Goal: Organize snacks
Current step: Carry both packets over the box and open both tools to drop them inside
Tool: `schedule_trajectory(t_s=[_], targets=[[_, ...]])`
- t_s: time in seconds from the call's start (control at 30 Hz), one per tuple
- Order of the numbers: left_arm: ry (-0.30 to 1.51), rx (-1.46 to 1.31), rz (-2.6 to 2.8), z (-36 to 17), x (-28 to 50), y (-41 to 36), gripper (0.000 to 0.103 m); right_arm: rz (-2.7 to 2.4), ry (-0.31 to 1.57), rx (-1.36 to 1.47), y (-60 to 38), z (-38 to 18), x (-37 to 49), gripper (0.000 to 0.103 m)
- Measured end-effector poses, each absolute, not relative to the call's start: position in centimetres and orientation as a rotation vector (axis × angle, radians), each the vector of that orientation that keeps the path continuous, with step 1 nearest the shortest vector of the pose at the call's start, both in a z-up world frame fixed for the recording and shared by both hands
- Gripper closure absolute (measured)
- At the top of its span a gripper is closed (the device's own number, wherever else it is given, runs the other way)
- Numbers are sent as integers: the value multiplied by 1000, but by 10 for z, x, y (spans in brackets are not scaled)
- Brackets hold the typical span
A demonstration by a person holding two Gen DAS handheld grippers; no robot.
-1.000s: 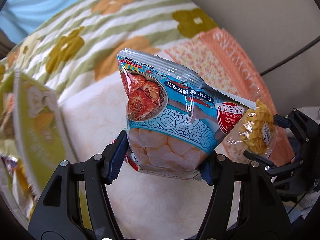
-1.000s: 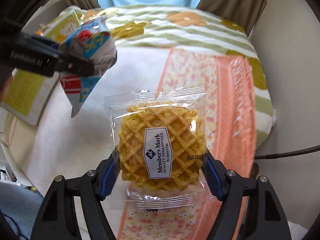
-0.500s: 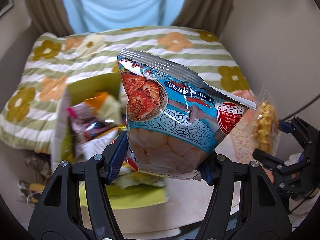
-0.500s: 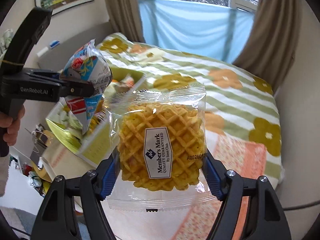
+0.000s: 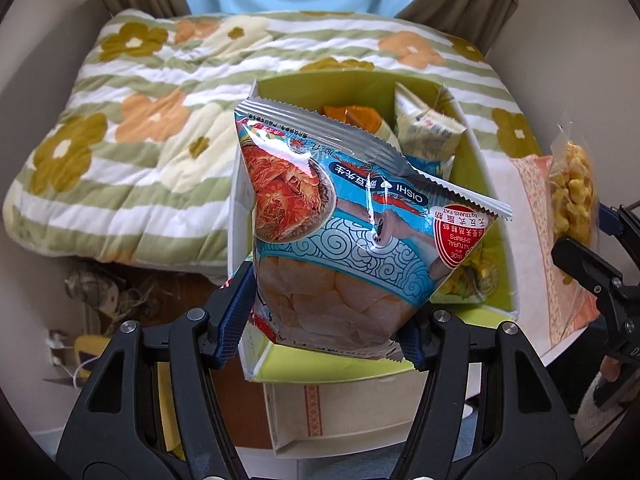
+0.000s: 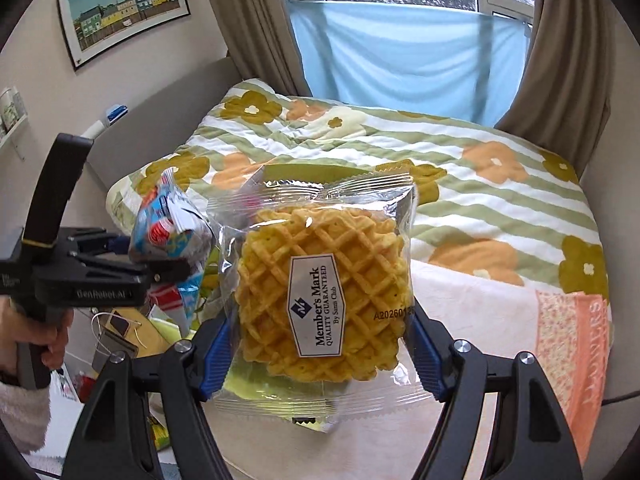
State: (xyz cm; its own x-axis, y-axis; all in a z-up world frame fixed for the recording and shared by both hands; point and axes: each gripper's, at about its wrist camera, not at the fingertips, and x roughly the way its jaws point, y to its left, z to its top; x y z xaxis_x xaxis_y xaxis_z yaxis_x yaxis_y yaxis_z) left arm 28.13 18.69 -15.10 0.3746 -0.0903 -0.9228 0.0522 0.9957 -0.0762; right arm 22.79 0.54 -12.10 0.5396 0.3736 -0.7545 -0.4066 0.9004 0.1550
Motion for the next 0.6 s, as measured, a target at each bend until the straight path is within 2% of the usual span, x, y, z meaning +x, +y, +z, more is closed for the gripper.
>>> schedule_trajectory(t_s=[0.13,0.2,0.23,0.27,0.3,0.6], targets=[[1232,-12,-135,-168,290,187,43,408,924,-14,18,-131,229,32],[1254,1,-148,-172,293,187,38,381,940,-7,24,-133,227,32],[1256,-2,-171,-173,293,186,33,370,945,-2,25,-133,225,32],[1250,-10,-185,-173,293,186,15,360,948,0,24,-133,226,32],[1236,-25,-201,-171,291,185,1,352,949,-1,25,-133,225,32],[1178,-108,-167,-160,259,203,0,357,950,17,32,-140,221,32]])
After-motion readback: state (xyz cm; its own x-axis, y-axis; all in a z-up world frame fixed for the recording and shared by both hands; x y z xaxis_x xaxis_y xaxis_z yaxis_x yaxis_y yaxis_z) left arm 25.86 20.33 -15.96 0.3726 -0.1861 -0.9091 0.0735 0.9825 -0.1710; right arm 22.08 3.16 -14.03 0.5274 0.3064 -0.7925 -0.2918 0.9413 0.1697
